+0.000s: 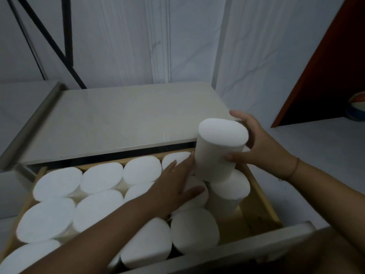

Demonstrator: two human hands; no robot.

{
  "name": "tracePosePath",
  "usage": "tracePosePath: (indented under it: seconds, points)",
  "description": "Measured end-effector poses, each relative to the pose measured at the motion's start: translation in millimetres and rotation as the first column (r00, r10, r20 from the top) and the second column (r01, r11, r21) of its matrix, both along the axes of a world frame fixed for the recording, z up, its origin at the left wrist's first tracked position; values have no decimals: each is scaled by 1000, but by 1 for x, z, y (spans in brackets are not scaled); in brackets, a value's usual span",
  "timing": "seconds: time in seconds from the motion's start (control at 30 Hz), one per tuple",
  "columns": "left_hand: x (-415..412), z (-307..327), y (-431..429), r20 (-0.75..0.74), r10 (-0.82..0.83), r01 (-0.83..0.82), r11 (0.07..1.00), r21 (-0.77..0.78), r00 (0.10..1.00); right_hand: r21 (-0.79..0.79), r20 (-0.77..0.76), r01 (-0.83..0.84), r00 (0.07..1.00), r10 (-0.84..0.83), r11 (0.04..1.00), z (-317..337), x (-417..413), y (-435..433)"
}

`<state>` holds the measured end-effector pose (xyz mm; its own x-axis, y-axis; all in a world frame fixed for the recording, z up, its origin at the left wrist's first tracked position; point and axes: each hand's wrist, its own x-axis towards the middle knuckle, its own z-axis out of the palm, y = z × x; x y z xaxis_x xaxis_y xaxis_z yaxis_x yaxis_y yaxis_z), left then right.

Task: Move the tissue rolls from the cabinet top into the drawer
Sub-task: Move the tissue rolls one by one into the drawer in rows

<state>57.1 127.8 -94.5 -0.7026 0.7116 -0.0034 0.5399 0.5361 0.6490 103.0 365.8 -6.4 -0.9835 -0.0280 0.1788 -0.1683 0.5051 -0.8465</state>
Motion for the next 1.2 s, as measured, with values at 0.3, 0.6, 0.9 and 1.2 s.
tracePosePath:
  seconds: [0.3,0.6,0.9,1.2]
  points:
    - [12,25,6,126,-46,26,988,155,991,288,-83,14,996,10,958,17,5,-1]
    - [50,44,25,203,-136,73,954,291,970,157,47,-158,987,153,975,30,66,20]
    - [62,38,37,179,-184,135,957,256,966,103,143,-196,973,181,975,27,83,34]
    - [62,38,36,140,-188,139,943,303,972,147,177,-256,957,229,955,29,74,35]
